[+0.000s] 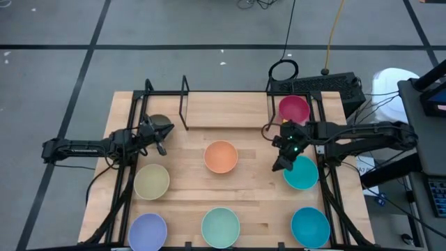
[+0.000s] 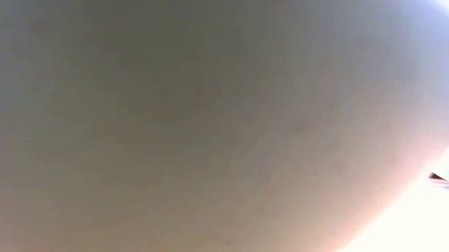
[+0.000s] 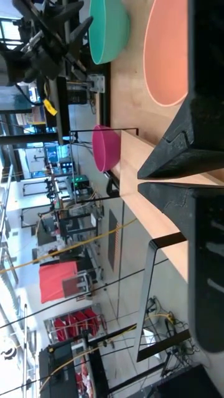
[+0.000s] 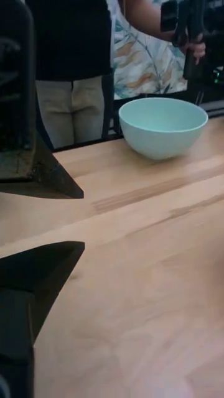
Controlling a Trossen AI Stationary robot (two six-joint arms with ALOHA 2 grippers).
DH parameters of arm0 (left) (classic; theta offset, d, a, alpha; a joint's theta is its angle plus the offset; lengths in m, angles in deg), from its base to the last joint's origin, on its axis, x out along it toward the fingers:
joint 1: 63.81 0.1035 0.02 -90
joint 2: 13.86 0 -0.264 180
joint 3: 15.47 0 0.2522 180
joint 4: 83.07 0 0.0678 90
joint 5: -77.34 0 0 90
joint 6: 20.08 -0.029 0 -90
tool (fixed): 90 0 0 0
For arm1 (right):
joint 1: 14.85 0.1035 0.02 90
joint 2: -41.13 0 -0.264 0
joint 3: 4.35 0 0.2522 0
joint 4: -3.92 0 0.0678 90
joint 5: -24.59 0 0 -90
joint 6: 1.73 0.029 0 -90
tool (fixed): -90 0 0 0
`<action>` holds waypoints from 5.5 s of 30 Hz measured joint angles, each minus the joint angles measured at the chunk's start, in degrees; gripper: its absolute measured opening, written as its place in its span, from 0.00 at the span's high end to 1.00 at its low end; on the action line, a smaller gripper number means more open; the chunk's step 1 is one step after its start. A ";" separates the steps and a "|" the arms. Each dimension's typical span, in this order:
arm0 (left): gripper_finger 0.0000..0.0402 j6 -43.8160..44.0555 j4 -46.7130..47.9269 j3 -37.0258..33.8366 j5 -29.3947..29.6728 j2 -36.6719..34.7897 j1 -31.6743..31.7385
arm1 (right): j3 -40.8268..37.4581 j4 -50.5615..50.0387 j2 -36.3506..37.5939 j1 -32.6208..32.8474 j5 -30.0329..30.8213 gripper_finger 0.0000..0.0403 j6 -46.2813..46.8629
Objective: Place and stack bowls onto a shelf
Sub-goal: Put the green bowl on the shelf
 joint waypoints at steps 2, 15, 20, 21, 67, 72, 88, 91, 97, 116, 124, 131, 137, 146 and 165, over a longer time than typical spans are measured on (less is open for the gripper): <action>0.94 0.00 0.00 0.02 0.00 0.02 0.00 | 0.00 -1.02 0.00 0.46 -0.02 0.72 2.62; 0.94 0.00 0.00 0.01 0.00 0.01 0.00 | 0.00 -2.38 1.31 -1.30 -9.54 0.82 16.45; 0.94 0.00 0.00 0.00 -0.02 0.02 0.00 | 0.00 -1.85 3.67 -2.42 -21.02 0.86 17.10; 0.94 0.00 0.00 0.02 -0.02 0.02 0.00 | 0.00 -1.23 4.18 -2.44 -20.97 0.86 17.65; 0.94 -0.02 -0.04 0.04 -0.02 0.00 0.00 | -0.04 -3.31 23.90 -4.89 15.57 0.97 19.56; 0.94 -1.14 -0.03 0.04 -0.02 0.01 0.00 | -0.43 -3.25 22.67 -4.89 18.47 0.97 21.26; 0.94 -1.68 -0.04 0.04 -0.02 0.01 0.00 | 3.10 -2.71 20.82 -4.89 13.72 0.97 1.45; 0.94 -1.68 -0.04 0.04 -0.02 0.01 0.00 | 7.94 -12.03 20.19 -4.87 16.56 0.97 -3.67; 0.94 -1.68 -0.04 0.04 -0.02 0.00 0.00 | 16.98 -33.89 17.12 -4.87 24.20 0.97 -10.97; 0.94 -1.73 -0.07 0.04 -0.01 0.01 0.00 | 17.25 -38.93 9.98 -4.87 20.69 0.73 -25.97; 0.94 -1.72 -0.07 0.04 -0.02 0.00 0.00 | 17.25 -41.57 4.44 -4.86 22.77 0.71 -41.01; 0.94 -1.72 -0.07 0.04 -0.02 0.00 0.00 | 17.25 -42.81 -0.91 -4.87 22.77 0.71 -49.42; 0.94 -1.73 -0.07 0.04 -0.01 0.01 0.00 | 17.22 -44.67 -4.81 -4.87 22.75 0.72 -53.71; 0.94 -1.73 -0.07 0.04 -0.01 0.01 0.00 | 15.81 -43.58 -8.42 -4.85 22.71 0.72 -56.39; 0.94 -1.64 -0.07 0.04 0.00 0.02 0.00 | 3.15 -34.22 -8.63 -4.48 25.86 0.73 -62.29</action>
